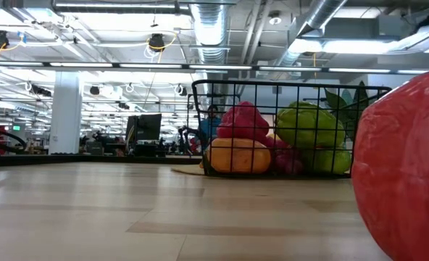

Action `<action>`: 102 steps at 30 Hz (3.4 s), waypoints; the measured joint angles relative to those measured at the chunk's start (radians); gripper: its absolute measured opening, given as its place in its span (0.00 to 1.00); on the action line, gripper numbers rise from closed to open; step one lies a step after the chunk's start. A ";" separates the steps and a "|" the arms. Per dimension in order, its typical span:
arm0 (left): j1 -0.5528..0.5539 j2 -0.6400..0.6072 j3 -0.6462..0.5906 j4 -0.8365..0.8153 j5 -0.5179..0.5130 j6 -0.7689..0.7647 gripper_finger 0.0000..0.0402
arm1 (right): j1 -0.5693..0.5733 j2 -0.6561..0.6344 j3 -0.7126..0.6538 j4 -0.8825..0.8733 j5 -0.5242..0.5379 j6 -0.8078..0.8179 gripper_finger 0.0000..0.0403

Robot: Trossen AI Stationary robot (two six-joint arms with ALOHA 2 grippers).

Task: Build produce basket
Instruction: Put the orange pumpkin into the wire basket

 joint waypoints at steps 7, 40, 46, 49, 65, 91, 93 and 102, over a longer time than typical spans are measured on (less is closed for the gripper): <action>-0.019 0.000 0.000 0.061 0.066 -0.011 0.30 | 0.100 -0.066 -0.003 -0.156 0.090 0.177 0.02; -0.012 0.391 -0.009 0.709 0.450 0.050 0.00 | 0.136 -0.089 -0.010 -0.155 0.147 0.065 0.01; 0.023 0.407 -0.009 0.802 0.457 0.099 0.00 | 0.134 -0.089 -0.010 -0.154 0.145 0.050 0.01; 0.044 0.410 -0.009 0.856 0.458 0.106 0.00 | 0.134 -0.089 -0.010 -0.155 0.145 0.047 0.01; 0.164 0.407 -0.007 0.793 0.365 0.136 0.00 | 0.135 -0.089 -0.010 -0.154 0.143 0.039 0.02; 0.234 0.401 0.239 0.434 0.313 0.379 0.00 | 0.135 -0.089 -0.010 -0.154 0.054 0.041 0.03; 0.227 0.400 0.264 0.377 0.302 0.385 0.00 | 0.135 -0.089 -0.010 -0.152 0.033 0.063 0.03; 0.219 0.400 0.298 0.289 0.248 0.457 0.00 | 0.136 -0.024 -0.010 -0.156 -0.194 0.255 0.03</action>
